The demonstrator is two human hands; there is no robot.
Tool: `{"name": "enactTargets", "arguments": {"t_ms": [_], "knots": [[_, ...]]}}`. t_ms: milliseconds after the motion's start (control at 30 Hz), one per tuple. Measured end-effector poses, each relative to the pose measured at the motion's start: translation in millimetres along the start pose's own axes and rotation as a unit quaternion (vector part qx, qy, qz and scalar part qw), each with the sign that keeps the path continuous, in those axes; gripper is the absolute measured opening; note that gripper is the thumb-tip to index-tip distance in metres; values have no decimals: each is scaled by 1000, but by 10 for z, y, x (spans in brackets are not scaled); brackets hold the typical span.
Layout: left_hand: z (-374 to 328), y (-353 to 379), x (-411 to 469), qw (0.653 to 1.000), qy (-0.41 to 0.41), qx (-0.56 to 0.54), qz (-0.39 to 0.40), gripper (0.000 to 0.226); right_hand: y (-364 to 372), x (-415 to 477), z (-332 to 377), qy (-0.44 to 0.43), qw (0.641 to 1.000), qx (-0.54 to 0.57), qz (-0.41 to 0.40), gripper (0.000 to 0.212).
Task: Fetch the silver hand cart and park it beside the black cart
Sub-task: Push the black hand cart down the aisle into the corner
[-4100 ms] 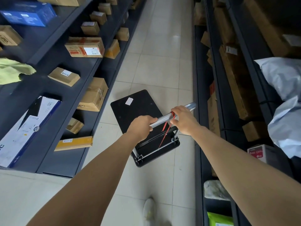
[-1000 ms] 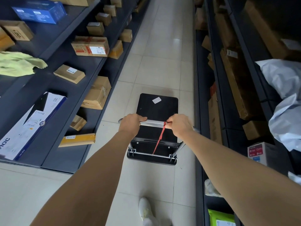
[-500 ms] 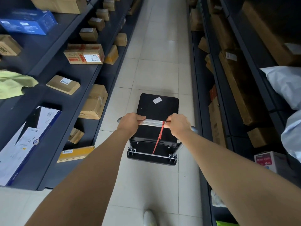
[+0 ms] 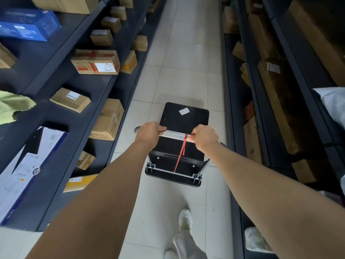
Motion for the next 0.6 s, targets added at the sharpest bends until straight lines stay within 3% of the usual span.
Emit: {"name": "enactTargets", "arguments": {"t_ms": [600], "knots": [[-199,-420,1121,999,-13,48,5,32,-393,1054,265,-18,1000,12,16,17]]}}
Point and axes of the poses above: each hand's wrist, its own x-axis towards the middle knuckle, its own y-axis out of the palm, z = x × y, the point moved 5 cm from there along x, towards the middle knuckle, and after that the axes turned 5 degrees about x, right-handed, at the moved point
